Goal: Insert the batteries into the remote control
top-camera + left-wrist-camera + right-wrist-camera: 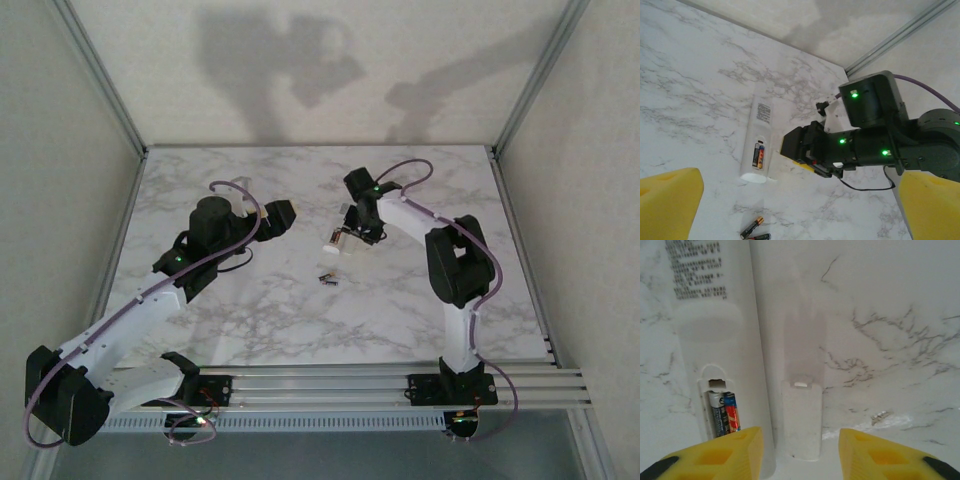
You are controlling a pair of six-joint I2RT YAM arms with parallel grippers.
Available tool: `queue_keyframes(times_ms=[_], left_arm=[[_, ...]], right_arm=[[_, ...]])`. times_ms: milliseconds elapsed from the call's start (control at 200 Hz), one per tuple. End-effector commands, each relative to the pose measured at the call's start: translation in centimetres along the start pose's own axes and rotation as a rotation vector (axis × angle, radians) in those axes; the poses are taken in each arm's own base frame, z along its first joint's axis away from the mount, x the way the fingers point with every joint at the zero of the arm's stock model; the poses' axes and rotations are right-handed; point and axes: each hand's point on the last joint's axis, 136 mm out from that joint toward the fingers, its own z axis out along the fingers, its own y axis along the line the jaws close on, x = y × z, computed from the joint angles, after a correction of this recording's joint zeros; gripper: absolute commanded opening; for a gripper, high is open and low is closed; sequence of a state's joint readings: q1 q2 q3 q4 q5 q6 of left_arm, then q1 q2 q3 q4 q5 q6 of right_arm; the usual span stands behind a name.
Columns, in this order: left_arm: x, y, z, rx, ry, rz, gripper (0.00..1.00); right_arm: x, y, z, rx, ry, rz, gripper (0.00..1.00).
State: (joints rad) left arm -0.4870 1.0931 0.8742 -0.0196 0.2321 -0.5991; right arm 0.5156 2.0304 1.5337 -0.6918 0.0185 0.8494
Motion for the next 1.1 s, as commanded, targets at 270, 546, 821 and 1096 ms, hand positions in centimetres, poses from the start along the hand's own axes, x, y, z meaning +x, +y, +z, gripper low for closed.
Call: queue_keyframes(times_ms=[270, 546, 821, 1096], left_arm=[[-0.7, 0.0, -0.4, 0.004, -0.033, 0.033, 1.0], [-0.8, 0.0, -0.5, 0.004, -0.037, 0.036, 1.0], [-0.7, 0.1, -0.4, 0.004, -0.033, 0.033, 0.99], [-0.6, 0.2, -0.4, 0.0, -0.032, 0.031, 1.0]], right_arm=[[0.2, -0.4, 2.5, 0.091, 0.014, -0.04, 0.45], [0.2, -0.6, 3.2, 0.111, 0.023, -0.052, 0.43], [0.4, -0.6, 2.9, 0.101, 0.021, -0.037, 0.33], [0.2, -0.3, 2.1, 0.084, 0.01, -0.038, 0.38]])
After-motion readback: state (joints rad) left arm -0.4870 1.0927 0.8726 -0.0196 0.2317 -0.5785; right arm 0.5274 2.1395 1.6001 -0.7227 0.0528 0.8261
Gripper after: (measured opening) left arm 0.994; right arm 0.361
